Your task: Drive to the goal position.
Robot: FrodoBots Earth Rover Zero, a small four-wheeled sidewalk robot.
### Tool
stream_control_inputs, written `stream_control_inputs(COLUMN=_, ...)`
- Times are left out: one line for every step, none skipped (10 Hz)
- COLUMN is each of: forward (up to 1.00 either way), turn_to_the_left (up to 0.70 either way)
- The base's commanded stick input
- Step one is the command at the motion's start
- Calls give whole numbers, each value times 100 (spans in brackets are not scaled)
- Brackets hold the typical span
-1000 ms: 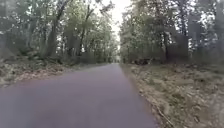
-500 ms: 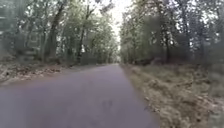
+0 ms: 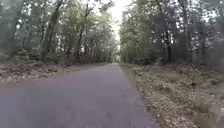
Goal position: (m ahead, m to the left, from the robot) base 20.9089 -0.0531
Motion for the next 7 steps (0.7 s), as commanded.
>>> stream_control_inputs(forward=70, turn_to_the_left=0)
stream_control_inputs(forward=70, turn_to_the_left=0)
stream_control_inputs(forward=70, turn_to_the_left=0)
stream_control_inputs(forward=70, turn_to_the_left=0)
stream_control_inputs(forward=70, turn_to_the_left=0)
stream_control_inputs(forward=70, turn_to_the_left=0)
stream_control_inputs(forward=70, turn_to_the_left=0)
